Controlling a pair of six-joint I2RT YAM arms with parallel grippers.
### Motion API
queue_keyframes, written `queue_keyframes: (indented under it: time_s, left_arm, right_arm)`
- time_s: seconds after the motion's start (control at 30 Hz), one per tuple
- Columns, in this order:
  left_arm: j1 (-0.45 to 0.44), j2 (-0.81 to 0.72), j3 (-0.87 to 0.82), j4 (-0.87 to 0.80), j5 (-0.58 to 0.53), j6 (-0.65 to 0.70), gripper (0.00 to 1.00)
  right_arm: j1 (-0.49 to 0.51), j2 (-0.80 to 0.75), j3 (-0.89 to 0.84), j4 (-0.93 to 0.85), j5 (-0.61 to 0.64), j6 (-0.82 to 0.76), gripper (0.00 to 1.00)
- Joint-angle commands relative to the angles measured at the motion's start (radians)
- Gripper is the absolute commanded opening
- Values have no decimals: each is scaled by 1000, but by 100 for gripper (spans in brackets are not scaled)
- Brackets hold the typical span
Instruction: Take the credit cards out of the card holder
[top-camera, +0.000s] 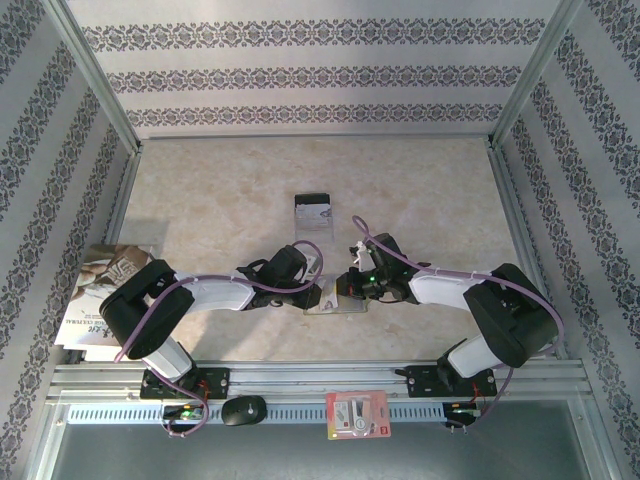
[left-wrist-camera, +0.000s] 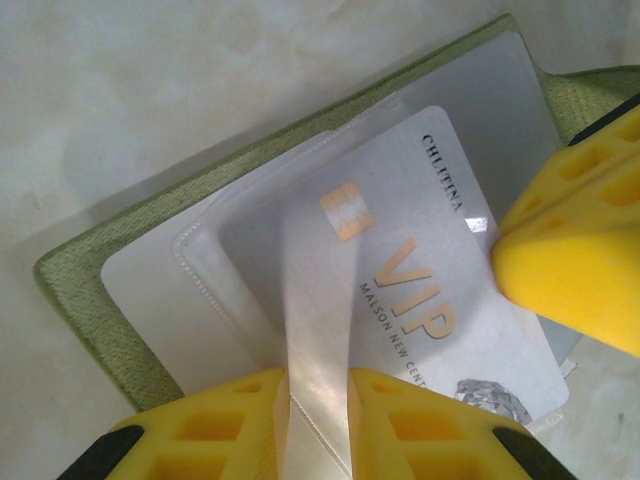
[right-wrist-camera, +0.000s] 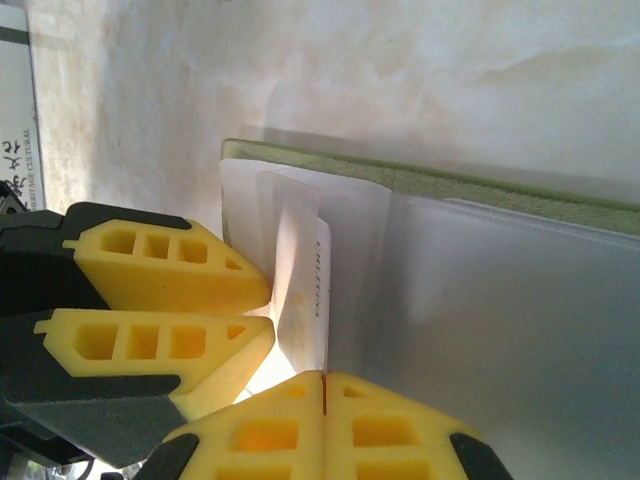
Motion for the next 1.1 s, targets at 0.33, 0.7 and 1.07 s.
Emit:
queue_keyframes:
  time_s: [0.33,0.7,1.07]
  left_arm:
    - [33,19,-28,-2,17,5,22]
    - [41,7,-36,5,20,8,22]
    - [44,-5,-37,7,24,12,24]
  right_arm:
    - [-40,-178,-20,-245,160,-101,0]
    - [-43,-264,107,-483,218,-189,0]
    - [76,-190,232,-651,364,-263,0]
